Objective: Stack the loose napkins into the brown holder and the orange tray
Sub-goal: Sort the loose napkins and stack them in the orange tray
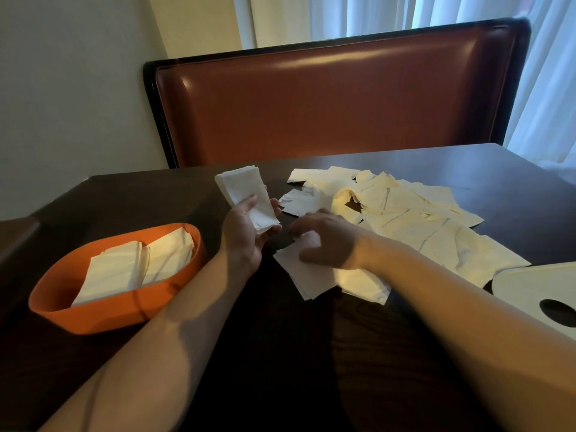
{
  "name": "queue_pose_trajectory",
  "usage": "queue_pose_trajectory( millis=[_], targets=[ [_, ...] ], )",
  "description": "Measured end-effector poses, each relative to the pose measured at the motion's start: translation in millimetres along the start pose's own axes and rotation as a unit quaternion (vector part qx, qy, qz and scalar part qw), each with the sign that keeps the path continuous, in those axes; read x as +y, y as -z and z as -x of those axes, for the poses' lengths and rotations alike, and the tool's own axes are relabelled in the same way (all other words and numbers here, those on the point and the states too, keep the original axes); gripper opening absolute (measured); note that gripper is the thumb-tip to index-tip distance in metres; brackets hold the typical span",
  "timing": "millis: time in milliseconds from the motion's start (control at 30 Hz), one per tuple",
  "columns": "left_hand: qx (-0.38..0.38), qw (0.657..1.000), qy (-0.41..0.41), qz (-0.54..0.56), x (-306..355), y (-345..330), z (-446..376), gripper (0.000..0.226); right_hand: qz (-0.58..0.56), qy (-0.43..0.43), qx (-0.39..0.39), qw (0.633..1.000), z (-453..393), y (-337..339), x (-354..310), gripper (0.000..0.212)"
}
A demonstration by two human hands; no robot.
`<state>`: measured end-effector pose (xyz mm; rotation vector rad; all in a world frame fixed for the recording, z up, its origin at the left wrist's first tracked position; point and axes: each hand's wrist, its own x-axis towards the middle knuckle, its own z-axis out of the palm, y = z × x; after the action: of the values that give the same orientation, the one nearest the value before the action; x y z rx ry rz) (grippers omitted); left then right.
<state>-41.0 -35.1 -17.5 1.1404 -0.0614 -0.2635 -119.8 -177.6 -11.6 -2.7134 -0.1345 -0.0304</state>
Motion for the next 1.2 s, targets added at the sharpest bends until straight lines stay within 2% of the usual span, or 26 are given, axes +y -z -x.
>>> queue_pose_trajectory(
  millis=[33,100,200,300,367,433,467,533,600,700,767,800,867,967,1033,1100,1133,1200],
  targets=[
    [-0.001,1.000,0.002,0.008,0,0,0,0.034,0.010,0.005,-0.031,0.999,1,0,-3,0.046],
    [-0.002,1.000,0.009,0.025,0,1,0,0.036,0.050,0.001,-0.045,0.998,1,2,-6,0.049],
    [-0.008,0.999,0.016,0.031,0,0,1,0.032,0.058,-0.023,-0.051,0.997,2,6,-5,0.043],
    [-0.010,0.999,0.029,0.031,1,0,2,0.037,0.049,0.004,-0.021,0.999,2,3,0,0.030],
    [-0.011,0.998,0.037,0.041,3,0,3,0.039,-0.004,0.011,0.013,1.000,2,2,5,0.023],
    [-0.006,0.997,0.045,0.067,4,-1,4,0.039,-0.062,0.027,0.093,0.993,1,1,10,0.025],
    [0.000,0.996,0.044,0.081,5,-2,4,0.039,-0.090,0.037,0.141,0.985,0,1,11,0.024],
    [0.016,0.995,0.041,0.089,8,-5,7,0.039,-0.179,0.044,0.211,0.960,0,3,9,0.010],
    [0.027,0.997,0.040,0.065,9,-6,8,0.039,-0.257,0.043,0.247,0.933,-1,5,5,0.015],
    [-0.030,0.998,0.053,0.024,13,-10,21,0.017,-0.408,0.040,0.249,0.877,1,11,0,0.015],
    [-0.107,0.992,0.072,-0.013,15,-9,27,0.020,-0.508,0.022,0.222,0.832,4,14,-2,0.010],
    [-0.143,0.986,0.083,-0.029,16,-9,29,0.025,-0.522,0.017,0.221,0.824,4,14,-2,0.010],
    [-0.200,0.971,0.113,-0.060,15,-8,31,0.027,-0.504,0.019,0.254,0.825,3,13,0,0.008],
    [-0.192,0.966,0.123,-0.122,8,-6,27,0.032,-0.414,0.027,0.336,0.846,0,11,-1,0.005],
    [-0.214,0.961,0.148,-0.095,6,-6,25,0.054,-0.401,0.016,0.358,0.843,-2,9,-1,0.007],
    [-0.266,0.947,0.175,-0.045,6,-6,23,0.079,-0.418,-0.011,0.369,0.830,-4,7,-3,0.008],
    [-0.286,0.940,0.185,-0.030,6,-6,24,0.083,-0.425,-0.028,0.373,0.824,-4,4,-3,0.006],
    [-0.304,0.935,0.178,-0.030,6,-6,26,0.068,-0.446,-0.055,0.362,0.817,-6,0,-4,0.004]
  ],
)
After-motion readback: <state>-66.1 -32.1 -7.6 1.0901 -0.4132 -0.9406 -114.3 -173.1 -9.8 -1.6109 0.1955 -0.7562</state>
